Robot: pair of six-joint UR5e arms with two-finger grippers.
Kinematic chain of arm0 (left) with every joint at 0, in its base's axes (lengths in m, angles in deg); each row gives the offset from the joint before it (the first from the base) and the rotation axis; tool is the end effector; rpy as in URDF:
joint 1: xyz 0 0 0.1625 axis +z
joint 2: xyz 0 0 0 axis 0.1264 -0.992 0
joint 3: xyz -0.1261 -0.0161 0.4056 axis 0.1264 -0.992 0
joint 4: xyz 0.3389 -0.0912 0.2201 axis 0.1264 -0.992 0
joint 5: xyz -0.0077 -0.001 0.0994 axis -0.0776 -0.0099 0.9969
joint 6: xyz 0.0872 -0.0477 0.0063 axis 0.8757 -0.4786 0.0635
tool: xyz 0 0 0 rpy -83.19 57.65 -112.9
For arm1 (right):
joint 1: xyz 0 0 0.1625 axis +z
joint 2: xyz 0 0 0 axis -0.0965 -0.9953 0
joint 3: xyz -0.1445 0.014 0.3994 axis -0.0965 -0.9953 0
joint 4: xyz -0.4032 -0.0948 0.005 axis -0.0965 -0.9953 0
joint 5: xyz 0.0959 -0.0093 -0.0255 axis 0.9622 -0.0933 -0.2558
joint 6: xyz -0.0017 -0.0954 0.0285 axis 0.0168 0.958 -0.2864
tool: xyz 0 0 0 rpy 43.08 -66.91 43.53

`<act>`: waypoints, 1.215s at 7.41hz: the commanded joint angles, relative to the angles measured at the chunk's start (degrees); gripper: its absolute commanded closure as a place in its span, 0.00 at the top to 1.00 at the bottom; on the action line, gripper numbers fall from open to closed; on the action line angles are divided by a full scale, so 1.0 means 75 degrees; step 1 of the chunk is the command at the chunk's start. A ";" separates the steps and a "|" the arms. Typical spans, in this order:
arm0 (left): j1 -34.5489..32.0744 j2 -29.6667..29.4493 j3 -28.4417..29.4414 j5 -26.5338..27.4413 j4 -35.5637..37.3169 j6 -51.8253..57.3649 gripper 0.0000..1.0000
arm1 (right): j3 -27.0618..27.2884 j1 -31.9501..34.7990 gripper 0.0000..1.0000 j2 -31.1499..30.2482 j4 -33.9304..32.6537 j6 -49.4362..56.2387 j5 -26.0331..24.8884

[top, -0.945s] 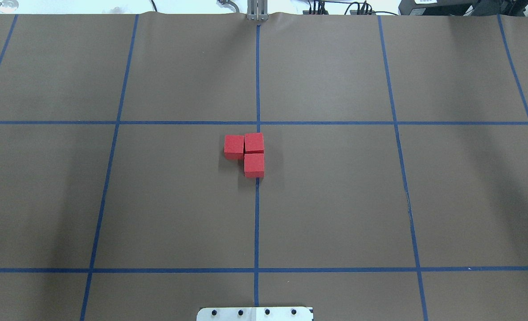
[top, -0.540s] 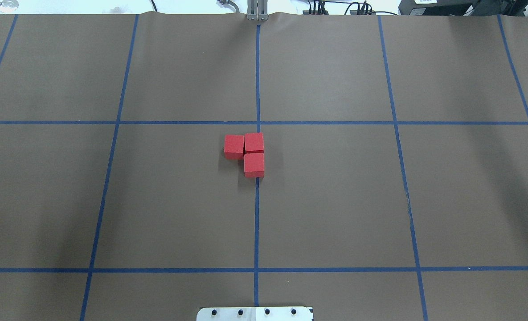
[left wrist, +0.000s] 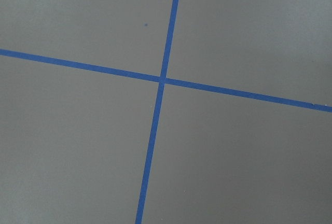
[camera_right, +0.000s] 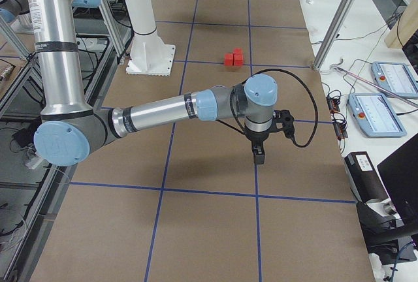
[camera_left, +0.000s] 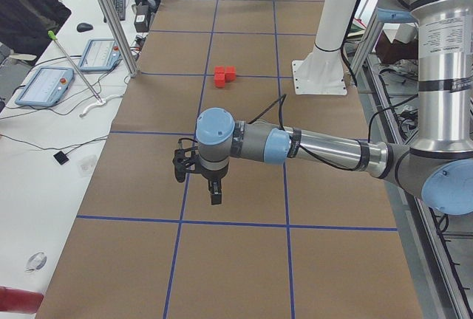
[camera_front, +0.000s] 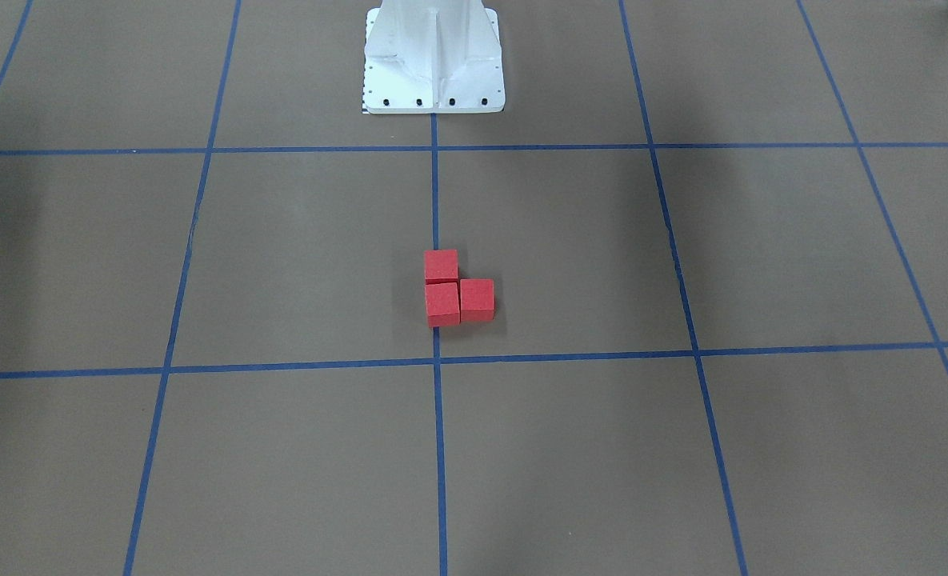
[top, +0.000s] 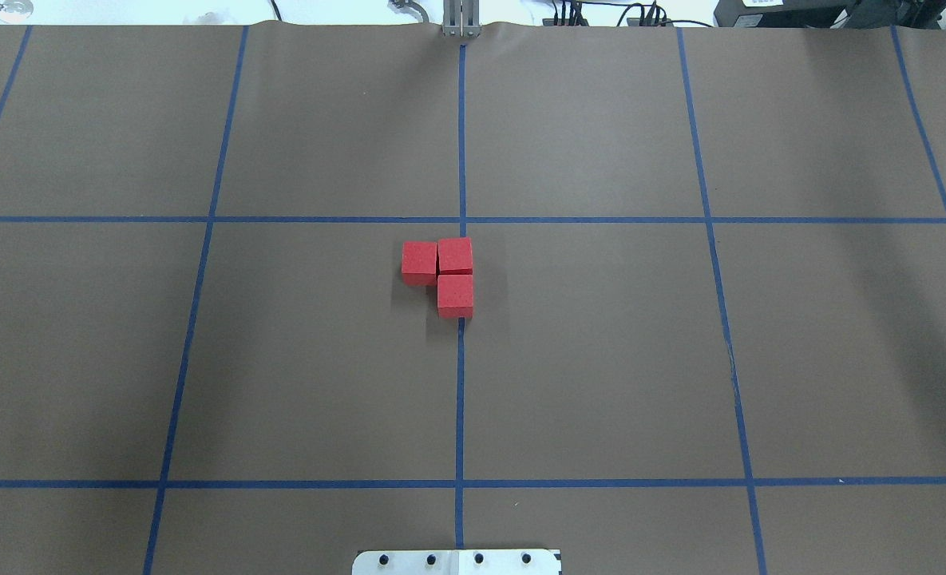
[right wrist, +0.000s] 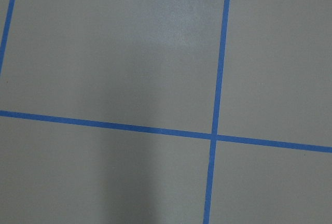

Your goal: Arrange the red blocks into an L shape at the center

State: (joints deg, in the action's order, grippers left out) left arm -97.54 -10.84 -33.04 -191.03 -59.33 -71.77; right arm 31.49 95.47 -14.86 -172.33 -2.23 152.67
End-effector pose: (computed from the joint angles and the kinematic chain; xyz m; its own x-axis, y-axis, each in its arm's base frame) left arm -0.0628 -0.4465 0.5705 0.6544 -0.1790 -0.7347 0.1998 0.9780 -0.0603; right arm 0.0617 -0.5249 0.5308 0.7014 -0.0926 0.7067 -0.0170 0.9891 0.1465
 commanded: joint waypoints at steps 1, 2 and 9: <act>0.0002 0.0063 -0.0029 0.0246 0.0015 -0.0064 1.00 | 0.0003 -0.0025 1.00 -0.0083 0.0059 -0.0038 0.0222; 0.0013 0.0121 -0.0040 0.0260 0.0003 -0.0064 1.00 | -0.0009 -0.0083 0.99 -0.0084 0.0071 -0.0038 0.0211; 0.0013 0.0331 -0.0755 0.0213 -0.0008 -0.0064 1.00 | -0.0020 -0.0365 1.00 -0.0107 0.0095 -0.0038 0.0141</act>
State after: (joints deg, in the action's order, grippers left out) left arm -97.46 -9.30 -37.72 -189.51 -59.32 -72.32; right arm 31.50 93.08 -15.67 -171.64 -2.57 153.79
